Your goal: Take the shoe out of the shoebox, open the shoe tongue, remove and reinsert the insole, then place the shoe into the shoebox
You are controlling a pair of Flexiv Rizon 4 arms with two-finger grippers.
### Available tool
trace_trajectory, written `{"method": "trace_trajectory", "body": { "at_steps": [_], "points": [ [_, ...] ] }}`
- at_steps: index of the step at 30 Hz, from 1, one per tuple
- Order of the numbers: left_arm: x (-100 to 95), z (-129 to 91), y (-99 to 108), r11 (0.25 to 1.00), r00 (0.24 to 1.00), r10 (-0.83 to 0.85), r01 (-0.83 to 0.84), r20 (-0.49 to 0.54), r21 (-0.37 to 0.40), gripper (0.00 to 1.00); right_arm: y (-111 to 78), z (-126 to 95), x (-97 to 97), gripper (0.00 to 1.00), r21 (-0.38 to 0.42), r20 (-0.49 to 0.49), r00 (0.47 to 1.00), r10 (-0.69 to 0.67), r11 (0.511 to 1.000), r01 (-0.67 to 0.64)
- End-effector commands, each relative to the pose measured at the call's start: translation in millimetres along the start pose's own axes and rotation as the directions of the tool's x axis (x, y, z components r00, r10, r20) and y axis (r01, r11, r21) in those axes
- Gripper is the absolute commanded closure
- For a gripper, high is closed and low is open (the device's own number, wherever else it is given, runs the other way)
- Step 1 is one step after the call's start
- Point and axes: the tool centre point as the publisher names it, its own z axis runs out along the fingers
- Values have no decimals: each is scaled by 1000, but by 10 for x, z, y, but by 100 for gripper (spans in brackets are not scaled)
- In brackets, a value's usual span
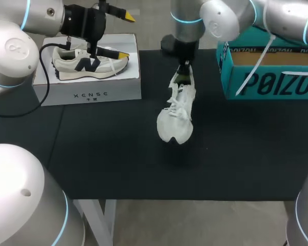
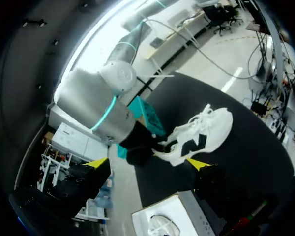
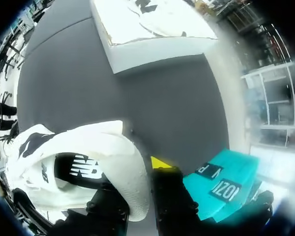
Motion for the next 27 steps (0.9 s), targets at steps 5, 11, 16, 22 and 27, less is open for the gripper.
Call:
{"method": "trace_trajectory", "body": {
  "at_steps": [5, 11, 16, 22, 27],
  "points": [
    [-5, 4, -1, 1000, 1000, 1, -1, -3, -3, 0, -229, -907, -48, 100, -26, 27, 996, 87, 996, -86],
    [-5, 4, -1, 1000, 1000, 1, -1, -3, -3, 0, -392, -1207, -32, 100, -11, 37, 949, 313, 950, -313],
    [-5, 4, -1, 1000, 1000, 1, -1, -3, -3, 0, -392, -1207, -32, 100, -11, 37, 949, 313, 950, -313],
    [-5, 4, -1, 1000, 1000, 1, -1, -3, -3, 0, -392, -1207, -32, 100, -11, 37, 949, 313, 950, -313],
    [-5, 4, -1, 1000, 1000, 1, -1, -3, -3, 0, -363, -1182, -242, 100, 92, 51, 877, 478, 872, -481]
  ]
}}
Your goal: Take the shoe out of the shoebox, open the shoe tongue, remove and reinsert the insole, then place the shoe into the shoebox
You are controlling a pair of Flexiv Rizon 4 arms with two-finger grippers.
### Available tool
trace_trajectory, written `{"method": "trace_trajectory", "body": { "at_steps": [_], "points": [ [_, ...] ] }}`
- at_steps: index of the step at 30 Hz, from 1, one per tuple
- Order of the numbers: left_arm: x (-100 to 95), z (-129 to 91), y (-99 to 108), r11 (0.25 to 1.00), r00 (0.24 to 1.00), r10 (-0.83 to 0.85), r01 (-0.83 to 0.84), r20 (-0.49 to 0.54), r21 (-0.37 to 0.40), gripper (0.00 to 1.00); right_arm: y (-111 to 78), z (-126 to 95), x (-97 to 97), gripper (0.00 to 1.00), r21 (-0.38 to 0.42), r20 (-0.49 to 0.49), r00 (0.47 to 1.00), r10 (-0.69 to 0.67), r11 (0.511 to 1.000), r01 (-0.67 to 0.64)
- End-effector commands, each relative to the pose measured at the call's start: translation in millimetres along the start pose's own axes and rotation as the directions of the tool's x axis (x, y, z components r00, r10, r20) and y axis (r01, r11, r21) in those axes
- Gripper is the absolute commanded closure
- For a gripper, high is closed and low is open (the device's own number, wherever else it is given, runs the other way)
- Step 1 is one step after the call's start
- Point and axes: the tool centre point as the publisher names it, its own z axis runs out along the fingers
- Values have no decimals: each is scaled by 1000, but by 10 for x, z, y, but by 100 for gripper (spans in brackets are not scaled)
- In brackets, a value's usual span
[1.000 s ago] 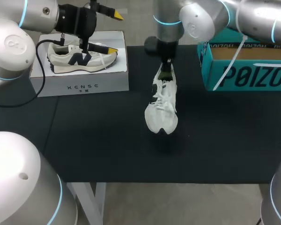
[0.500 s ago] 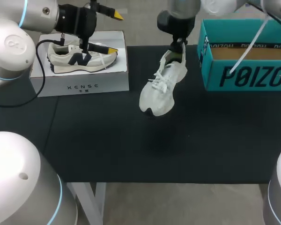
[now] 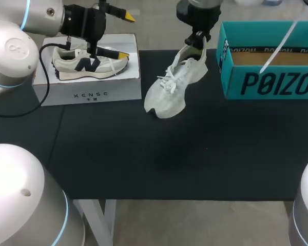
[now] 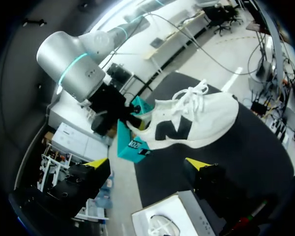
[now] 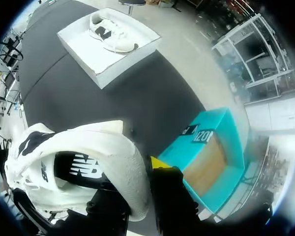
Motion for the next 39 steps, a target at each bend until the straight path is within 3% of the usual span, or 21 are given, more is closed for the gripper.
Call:
{"method": "trace_trajectory", "body": {
  "at_steps": [1, 4, 9, 18, 24, 25, 39],
  "points": [
    [-5, 4, 0, 1000, 1000, 1, -1, -3, -3, 0, 89, 25, -255, 100, 108, 24, 973, 228, 967, -229],
    [-5, 4, 0, 1000, 1000, 1, -1, -3, -3, 0, 46, 22, -616, 100, 151, 51, 924, 379, 912, -382],
    [-5, 4, 0, 1000, 1000, 1, -1, -3, -3, 0, -144, -92, -1123, 100, 147, 117, 858, 499, 846, -512],
    [-5, 4, 0, 1000, 1000, 1, -1, -3, -3, 0, -601, -22, -1674, 100, 124, 221, 767, 602, 763, -634],
    [-5, 4, 0, 1000, 1000, 1, -1, -3, -3, 0, -987, 51, -2114, 100, 136, 310, 645, 699, 639, -757],
    [-5, 4, 0, 1000, 1000, 1, -1, -3, -3, 0, -1060, 60, -2208, 100, 140, 325, 599, 732, 589, -796],
    [-5, 4, 0, 1000, 1000, 1, -1, -3, -3, 0, -1060, 60, -2208, 100, 140, 325, 599, 732, 589, -796]
  ]
}}
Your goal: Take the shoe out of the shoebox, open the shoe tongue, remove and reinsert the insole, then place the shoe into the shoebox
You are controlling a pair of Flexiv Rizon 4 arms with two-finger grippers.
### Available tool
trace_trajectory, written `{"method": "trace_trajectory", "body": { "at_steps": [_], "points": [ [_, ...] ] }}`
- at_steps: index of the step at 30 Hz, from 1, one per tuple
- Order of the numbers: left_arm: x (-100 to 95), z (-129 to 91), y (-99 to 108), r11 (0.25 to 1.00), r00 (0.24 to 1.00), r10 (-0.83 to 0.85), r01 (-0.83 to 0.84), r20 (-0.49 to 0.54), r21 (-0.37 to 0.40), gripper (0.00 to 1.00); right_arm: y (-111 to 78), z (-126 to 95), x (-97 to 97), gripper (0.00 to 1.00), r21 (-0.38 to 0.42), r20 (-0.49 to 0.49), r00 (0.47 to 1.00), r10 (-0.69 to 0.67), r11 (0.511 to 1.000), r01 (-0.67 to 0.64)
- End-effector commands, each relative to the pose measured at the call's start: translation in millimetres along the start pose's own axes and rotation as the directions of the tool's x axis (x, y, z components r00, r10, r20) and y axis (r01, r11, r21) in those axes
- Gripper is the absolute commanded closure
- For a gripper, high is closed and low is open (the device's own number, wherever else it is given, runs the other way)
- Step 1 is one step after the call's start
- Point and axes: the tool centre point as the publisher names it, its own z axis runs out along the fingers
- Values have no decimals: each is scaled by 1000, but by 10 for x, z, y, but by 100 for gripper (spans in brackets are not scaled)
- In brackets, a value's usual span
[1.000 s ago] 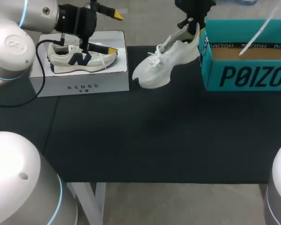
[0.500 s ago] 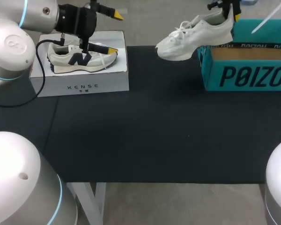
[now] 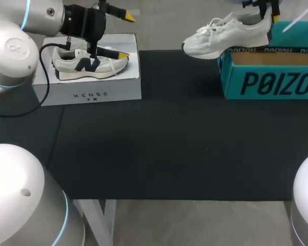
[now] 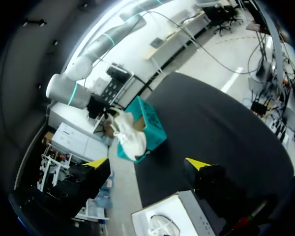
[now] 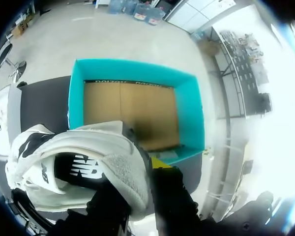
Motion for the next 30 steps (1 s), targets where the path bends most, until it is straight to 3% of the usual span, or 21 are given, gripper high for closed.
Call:
{"method": "trace_trajectory", "body": {
  "at_steps": [1, 5, 8, 11, 20, 26, 30],
  "points": [
    [-5, 4, 0, 1000, 1000, 1, -1, -3, -3, 0, 12, -16, -9, 100, 2, -2, 1000, 0, 1000, 0],
    [-5, 4, 0, 1000, 1000, 1, -1, -3, -3, 0, 87, 25, -64, 100, -10, -6, 1000, 7, 1000, -7],
    [-5, 4, 0, 1000, 1000, 1, -1, -3, -3, 0, 216, 96, -269, 100, -7, -122, 992, -32, 999, 31],
    [-5, 4, 0, 1000, 1000, 1, -1, -3, -3, 0, 353, 136, -527, 100, 26, -174, 985, 14, 1000, -10],
    [-5, 4, 0, 1000, 1000, 1, -1, -3, -3, 0, 508, 412, -1063, 100, 12, -136, 987, 90, 996, -89],
    [-5, 4, 0, 1000, 1000, 1, -1, -3, -3, 0, 458, 700, -1267, 100, 14, -76, 993, 90, 996, -90],
    [-5, 4, 0, 1000, 1000, 1, -1, -3, -3, 0, 408, 863, -1415, 100, 18, -113, 985, 134, 991, -133]
  ]
}}
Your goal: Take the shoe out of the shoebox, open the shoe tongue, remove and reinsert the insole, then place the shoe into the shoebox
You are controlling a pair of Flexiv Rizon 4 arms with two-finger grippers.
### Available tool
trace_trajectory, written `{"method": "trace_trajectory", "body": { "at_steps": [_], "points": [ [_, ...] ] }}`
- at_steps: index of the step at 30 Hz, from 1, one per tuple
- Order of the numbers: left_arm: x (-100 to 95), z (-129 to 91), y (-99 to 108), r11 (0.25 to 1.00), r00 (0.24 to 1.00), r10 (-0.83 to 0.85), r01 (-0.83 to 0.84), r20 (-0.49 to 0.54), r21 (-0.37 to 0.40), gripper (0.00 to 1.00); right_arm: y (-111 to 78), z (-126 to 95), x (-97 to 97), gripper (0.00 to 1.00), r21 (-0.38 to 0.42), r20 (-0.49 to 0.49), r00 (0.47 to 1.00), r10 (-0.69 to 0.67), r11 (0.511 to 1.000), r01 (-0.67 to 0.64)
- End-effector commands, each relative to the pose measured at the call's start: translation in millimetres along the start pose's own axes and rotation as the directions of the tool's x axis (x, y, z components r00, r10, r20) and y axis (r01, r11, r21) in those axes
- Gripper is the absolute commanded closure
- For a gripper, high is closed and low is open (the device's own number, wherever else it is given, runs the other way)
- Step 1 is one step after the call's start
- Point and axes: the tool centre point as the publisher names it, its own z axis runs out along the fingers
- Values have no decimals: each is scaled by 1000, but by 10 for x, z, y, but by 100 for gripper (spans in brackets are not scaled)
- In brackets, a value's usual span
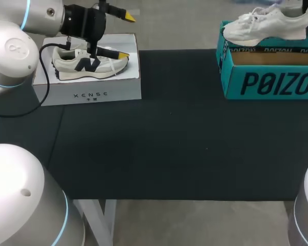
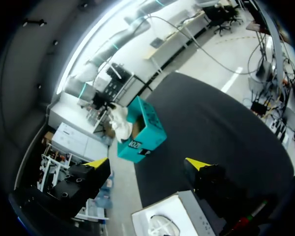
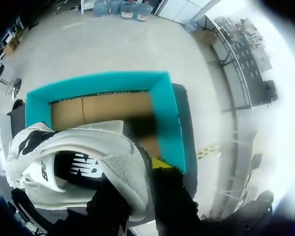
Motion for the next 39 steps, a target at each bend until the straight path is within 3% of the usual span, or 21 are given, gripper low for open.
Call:
{"method": "trace_trajectory", "body": {
  "at_steps": [1, 5, 11, 17, 26, 39],
  "points": [
    [-6, 3, 1, 1000, 1000, 1, -1, -3, -3, 0, -48, 164, -162, 100, -14, -44, 998, 45, 999, -45],
    [-6, 3, 1, 1000, 1000, 1, -1, -3, -3, 0, -45, 320, -266, 100, -7, -66, 994, 82, 997, -82],
    [-6, 3, 1, 1000, 1000, 1, -1, -3, -3, 0, -99, 387, -377, 100, -109, -102, 994, 39, 993, -51],
    [-6, 3, 1, 1000, 1000, 1, -1, -3, -3, 0, -92, 555, -378, 100, -161, -40, 999, -16, 987, 9],
    [-6, 3, 1, 1000, 1000, 1, -1, -3, -3, 0, -34, 908, -397, 100, -107, -67, 997, 46, 993, -53],
    [-6, 3, 1, 1000, 1000, 1, -1, -3, -3, 0, -142, 1390, -289, 100, -48, -52, 997, 55, 997, -58]
  ]
}}
